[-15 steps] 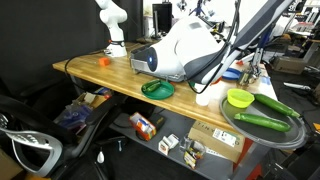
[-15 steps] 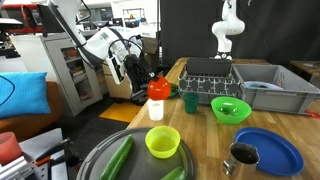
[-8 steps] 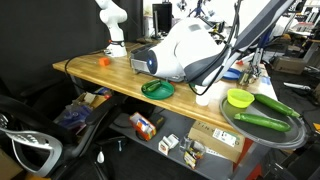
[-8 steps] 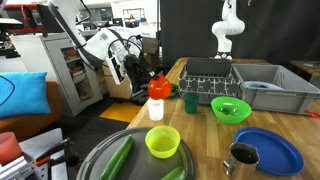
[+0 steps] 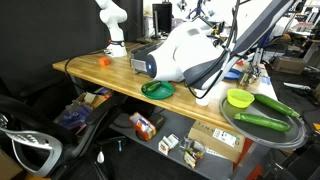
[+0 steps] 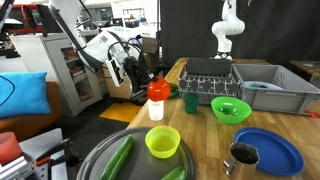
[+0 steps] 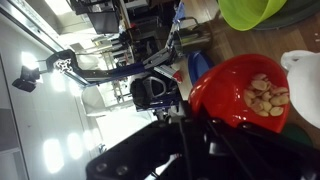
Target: Pour the contents of the orange bowl into the white cup
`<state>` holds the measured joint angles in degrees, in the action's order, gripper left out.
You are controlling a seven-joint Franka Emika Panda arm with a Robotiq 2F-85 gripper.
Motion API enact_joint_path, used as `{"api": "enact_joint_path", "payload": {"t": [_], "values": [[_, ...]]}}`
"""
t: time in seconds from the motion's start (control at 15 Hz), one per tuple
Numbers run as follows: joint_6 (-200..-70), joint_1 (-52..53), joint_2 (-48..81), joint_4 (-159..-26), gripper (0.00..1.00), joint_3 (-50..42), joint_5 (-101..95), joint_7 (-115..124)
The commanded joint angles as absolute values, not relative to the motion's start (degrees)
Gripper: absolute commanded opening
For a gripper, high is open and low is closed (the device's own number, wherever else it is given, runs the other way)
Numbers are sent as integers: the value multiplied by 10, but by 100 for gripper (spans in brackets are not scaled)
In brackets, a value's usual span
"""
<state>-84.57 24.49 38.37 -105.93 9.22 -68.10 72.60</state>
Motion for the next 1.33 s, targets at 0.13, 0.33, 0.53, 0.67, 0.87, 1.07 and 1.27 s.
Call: {"api": "enact_joint_path", "payload": {"t": [0.13,0.33,0.53,0.67,0.87,1.07,1.27], "values": [[-820,248,398,-1046,2,99,-704,732],[-816,250,403,-1043,2,101,-713,729],[-807,254,413,-1038,2,103,-716,727],[-803,257,418,-1035,2,104,-720,728],[-793,264,425,-1030,2,104,-728,729],[-776,269,429,-1029,2,105,-734,730],[-762,272,432,-1029,2,107,-737,729]]}}
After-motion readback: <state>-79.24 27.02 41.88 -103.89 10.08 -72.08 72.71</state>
